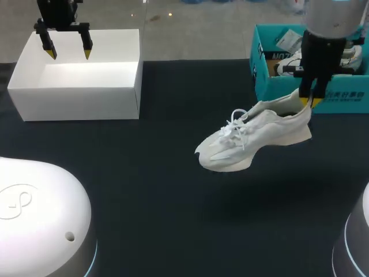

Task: Take the shoe out of the shoebox, open the shoe tongue, remove and reinsert the insole, then place the shoe into the shoebox

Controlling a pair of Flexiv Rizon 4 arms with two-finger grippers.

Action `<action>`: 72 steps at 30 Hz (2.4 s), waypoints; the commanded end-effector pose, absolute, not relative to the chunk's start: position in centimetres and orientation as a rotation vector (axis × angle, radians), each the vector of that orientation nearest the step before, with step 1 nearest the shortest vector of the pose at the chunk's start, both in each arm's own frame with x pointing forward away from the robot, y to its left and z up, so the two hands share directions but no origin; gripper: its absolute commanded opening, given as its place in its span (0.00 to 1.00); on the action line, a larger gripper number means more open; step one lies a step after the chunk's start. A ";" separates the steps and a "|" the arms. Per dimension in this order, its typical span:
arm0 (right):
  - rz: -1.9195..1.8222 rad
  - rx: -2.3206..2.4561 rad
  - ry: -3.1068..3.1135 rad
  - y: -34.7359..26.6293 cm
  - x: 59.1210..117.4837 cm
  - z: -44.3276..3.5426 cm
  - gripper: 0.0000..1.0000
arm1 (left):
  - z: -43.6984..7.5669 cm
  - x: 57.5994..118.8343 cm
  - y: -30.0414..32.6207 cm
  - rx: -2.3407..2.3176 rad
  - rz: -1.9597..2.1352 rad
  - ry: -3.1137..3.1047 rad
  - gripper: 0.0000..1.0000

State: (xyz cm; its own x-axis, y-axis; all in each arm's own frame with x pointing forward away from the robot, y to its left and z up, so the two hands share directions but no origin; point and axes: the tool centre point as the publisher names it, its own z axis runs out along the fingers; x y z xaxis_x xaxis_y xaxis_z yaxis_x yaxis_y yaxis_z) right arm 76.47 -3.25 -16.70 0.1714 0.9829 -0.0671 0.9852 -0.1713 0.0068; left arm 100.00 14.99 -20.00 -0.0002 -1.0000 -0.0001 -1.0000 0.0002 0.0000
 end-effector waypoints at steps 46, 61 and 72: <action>-0.081 2.386 2.048 6.0 71.6 -28.0 0.00 | -20.0 100.0 15.0 -2.221 0.000 2.222 1.00; -0.118 2.365 2.045 7.6 72.1 -34.5 0.00 | -20.0 100.0 15.0 -2.221 0.000 2.222 1.00; -0.142 2.421 2.023 7.5 72.1 -36.4 0.87 | -20.0 100.0 15.0 -2.221 0.000 2.222 1.00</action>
